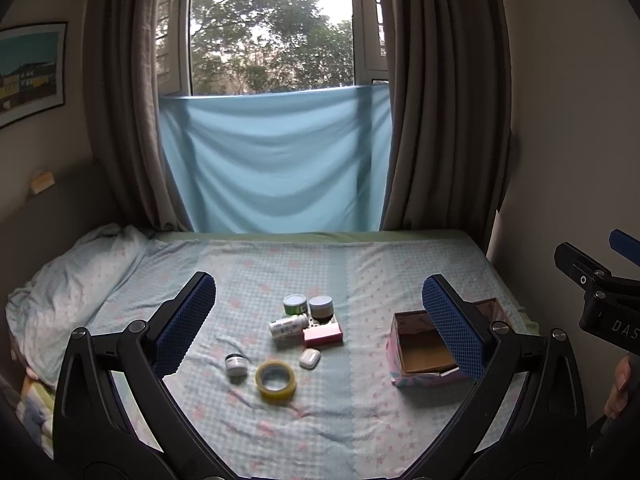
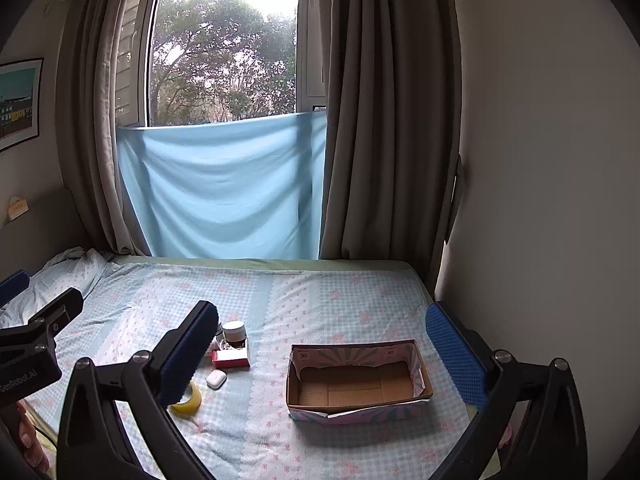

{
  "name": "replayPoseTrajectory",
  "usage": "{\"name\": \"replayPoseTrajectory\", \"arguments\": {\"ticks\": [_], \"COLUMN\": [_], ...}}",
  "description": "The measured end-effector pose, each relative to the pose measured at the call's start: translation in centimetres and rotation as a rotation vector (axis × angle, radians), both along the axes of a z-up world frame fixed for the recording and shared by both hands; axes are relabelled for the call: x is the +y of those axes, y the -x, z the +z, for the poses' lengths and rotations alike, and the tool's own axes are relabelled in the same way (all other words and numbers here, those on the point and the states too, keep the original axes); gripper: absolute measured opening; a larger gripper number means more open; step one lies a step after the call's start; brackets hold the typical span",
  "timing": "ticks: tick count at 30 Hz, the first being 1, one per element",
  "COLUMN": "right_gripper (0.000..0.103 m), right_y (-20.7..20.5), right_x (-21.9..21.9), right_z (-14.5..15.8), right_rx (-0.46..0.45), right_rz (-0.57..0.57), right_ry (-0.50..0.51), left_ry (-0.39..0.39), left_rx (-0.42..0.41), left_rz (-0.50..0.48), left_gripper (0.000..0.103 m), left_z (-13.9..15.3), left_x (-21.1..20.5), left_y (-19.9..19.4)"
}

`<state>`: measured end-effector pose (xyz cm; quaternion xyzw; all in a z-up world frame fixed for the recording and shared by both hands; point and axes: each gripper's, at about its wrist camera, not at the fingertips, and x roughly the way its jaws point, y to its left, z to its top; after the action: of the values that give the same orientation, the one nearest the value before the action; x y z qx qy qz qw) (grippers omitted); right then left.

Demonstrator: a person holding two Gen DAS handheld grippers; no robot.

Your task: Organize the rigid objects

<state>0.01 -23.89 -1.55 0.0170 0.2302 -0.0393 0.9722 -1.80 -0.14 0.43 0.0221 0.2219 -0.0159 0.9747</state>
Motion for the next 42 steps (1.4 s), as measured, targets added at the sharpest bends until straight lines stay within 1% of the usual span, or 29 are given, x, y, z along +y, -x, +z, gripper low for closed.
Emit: {"name": "replayPoseTrajectory", "arguments": {"ticks": [8,42], "right_gripper": [0.103,0.103], "right_y": [-0.06,0.11], "right_x": [-0.09,0.48], "right_z": [-0.03,0.21], "right_rx": [-0.003,0.002], "right_rz": [0.006,0.013], "right_ry": [-0.004,-0.005], "left_ry": [-0.010,-0.009], "left_rx": [-0.012,-0.007], "left_rz": [-0.008,-0.009], "left_gripper": [0.103,0.103], "left_z": [0.16,0.23], "left_x": [-0.12,-0.07], "left_y": [0.41,0.79]}}
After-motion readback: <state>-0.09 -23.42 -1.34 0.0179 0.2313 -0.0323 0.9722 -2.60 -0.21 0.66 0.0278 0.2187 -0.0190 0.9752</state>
